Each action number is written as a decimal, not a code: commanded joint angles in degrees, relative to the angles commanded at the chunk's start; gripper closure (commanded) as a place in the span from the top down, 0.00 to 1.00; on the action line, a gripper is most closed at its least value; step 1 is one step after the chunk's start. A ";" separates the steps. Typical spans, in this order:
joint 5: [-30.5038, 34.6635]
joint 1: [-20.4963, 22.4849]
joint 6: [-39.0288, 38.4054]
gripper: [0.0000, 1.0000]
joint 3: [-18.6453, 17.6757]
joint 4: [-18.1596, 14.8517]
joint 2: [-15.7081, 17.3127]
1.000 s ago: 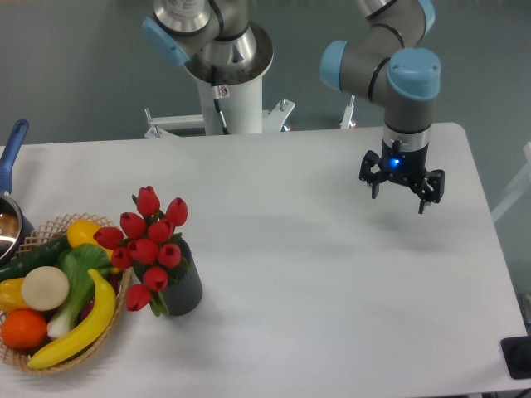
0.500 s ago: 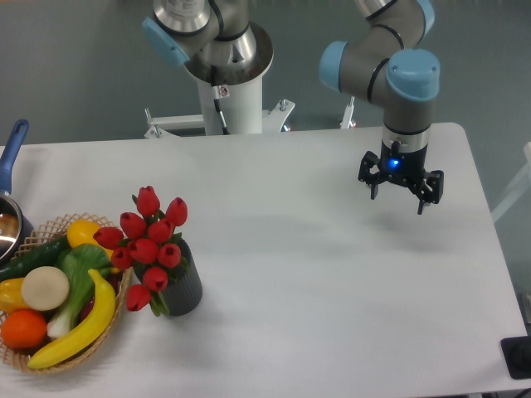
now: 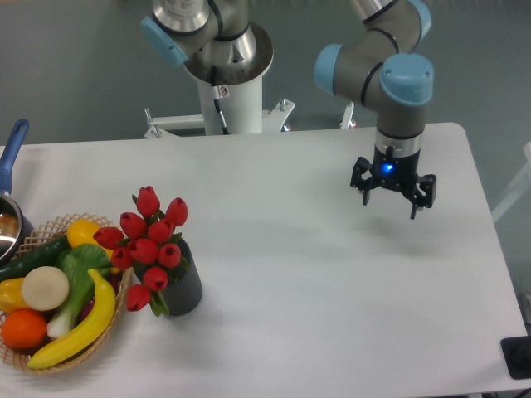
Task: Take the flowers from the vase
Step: 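Move the open gripper toward the red tulips in the black vase, then lower the gripper around the tulip stems and close on them, then lift the gripped tulips straight up out of the black vase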
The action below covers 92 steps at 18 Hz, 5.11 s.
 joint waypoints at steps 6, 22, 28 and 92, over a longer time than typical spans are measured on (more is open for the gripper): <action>-6.17 -3.68 -4.50 1.00 0.79 0.26 2.03; -23.48 -11.86 -4.06 1.00 -7.38 1.67 14.60; -24.71 -12.22 -7.05 1.00 -7.47 1.67 13.63; -59.34 -14.85 -13.99 0.03 -0.70 3.69 7.39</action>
